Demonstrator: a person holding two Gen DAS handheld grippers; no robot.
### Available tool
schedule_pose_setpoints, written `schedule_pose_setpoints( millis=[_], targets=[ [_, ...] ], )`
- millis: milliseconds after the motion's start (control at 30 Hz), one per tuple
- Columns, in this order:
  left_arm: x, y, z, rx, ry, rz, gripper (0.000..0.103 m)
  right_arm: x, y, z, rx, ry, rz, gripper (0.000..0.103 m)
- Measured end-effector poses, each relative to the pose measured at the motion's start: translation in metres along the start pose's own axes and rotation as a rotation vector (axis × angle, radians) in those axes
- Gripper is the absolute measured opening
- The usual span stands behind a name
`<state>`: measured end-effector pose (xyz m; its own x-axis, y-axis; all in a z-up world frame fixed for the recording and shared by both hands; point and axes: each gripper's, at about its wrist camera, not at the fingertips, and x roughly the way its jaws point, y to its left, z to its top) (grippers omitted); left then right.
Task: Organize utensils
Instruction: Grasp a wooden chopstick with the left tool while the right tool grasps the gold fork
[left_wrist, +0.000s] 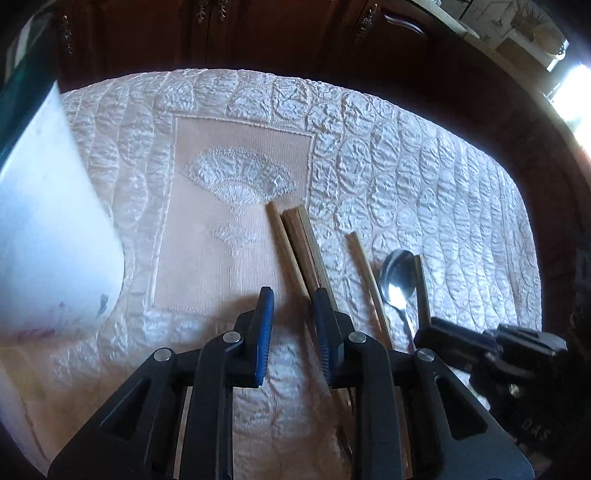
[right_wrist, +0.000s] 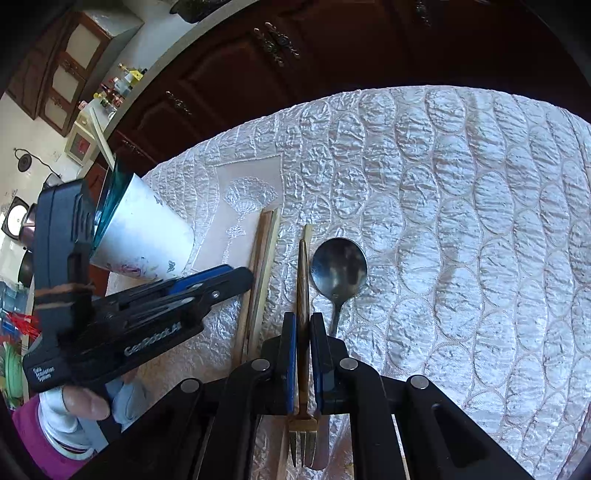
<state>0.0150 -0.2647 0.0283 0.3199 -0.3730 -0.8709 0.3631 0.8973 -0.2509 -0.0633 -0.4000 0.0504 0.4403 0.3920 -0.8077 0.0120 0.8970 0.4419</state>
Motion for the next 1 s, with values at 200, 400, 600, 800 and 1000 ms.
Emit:
schedule_pose_setpoints(
  millis=[200,400,600,800,1000],
  targets=[
    [0.002,0.005,0.006,-0.010,-0.007,-0.014,0.007,0.014,0.004,0.007,0.015,0.006,0.007,0.007],
    [-0.008,0.013,-0.012,0.042,0.006,-0.012,0.006,0.023,0.018,0.009,-0.004,0.040,0.002,0.007],
    [-0.020,0.022,-0.029,0.054,0.034,-0.009,0.005,0.034,0.024,0.009,0.010,0.070,-0.020,0.007],
    [-0.024,0.023,-0.026,0.046,0.022,0.016,0.007,0.045,0.033,0.015,-0.051,0.060,-0.052,0.007],
    [-0.013,0.018,-0.015,0.038,0.032,0.057,0.018,0.053,0.038,0.026,-0.088,0.082,-0.076,0.007]
  ],
)
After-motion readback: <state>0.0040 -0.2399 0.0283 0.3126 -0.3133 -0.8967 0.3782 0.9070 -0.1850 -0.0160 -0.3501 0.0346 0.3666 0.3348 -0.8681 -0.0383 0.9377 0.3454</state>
